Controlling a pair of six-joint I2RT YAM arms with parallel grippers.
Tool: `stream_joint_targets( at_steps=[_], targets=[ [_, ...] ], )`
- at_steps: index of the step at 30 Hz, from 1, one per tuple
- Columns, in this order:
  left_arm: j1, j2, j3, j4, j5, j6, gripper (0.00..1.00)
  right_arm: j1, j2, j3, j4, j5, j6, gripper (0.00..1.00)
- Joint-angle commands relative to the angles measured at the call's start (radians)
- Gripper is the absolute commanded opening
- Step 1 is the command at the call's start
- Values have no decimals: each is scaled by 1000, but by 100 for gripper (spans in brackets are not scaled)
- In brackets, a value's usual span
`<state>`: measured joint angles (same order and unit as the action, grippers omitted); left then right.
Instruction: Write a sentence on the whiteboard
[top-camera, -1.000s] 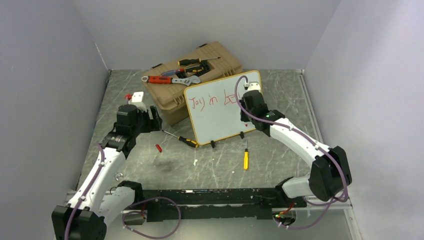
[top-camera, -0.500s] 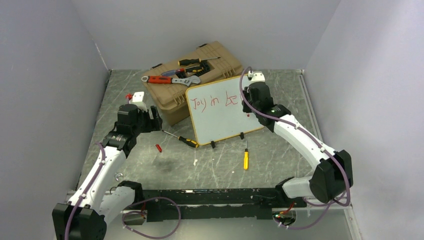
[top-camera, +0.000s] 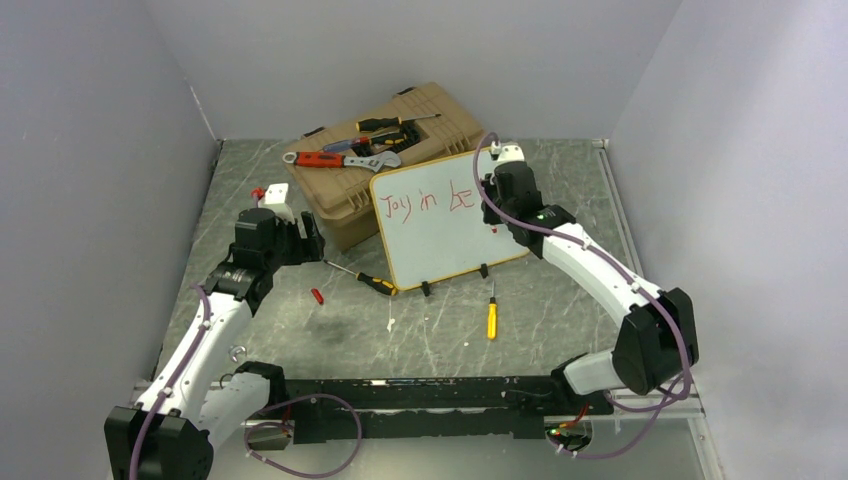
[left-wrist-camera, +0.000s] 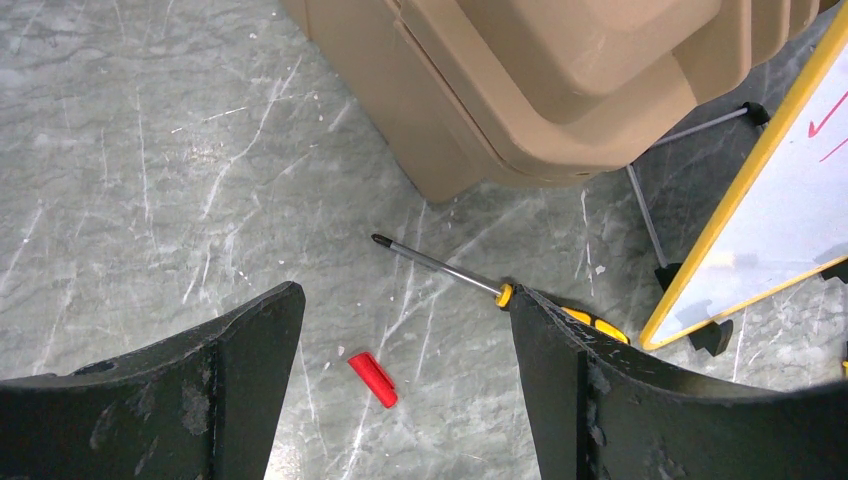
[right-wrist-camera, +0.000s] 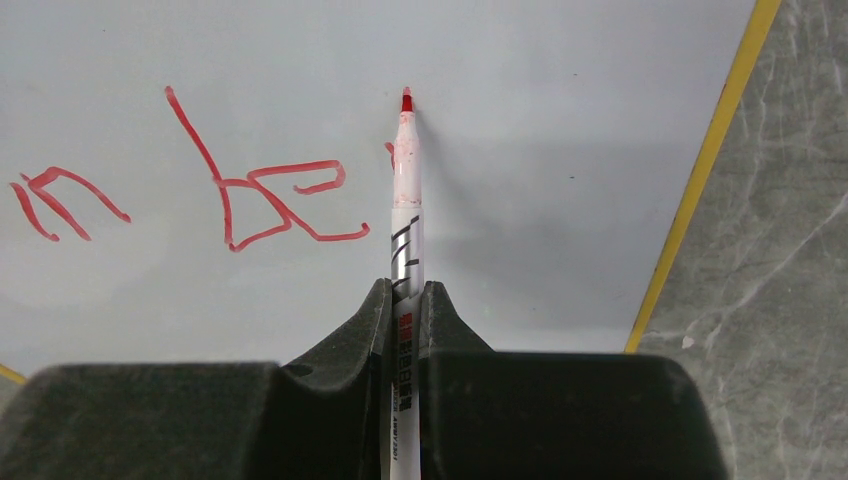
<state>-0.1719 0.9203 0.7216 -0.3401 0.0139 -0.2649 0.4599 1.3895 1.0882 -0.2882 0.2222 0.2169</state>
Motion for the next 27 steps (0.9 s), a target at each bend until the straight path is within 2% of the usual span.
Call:
stream_joint_targets(
  at_steps=[1,12,27],
  targets=[
    [-3,-3,-5,35,7,14,81,-10,20,51,31,-22,-18,0],
    [-3,3,-4,41,9,15,81,-10,-92,-40,26,28,5,0],
    [-3,-6,-5,37,11,13,81,-10,-53,-73,4,3,40,0]
  ],
)
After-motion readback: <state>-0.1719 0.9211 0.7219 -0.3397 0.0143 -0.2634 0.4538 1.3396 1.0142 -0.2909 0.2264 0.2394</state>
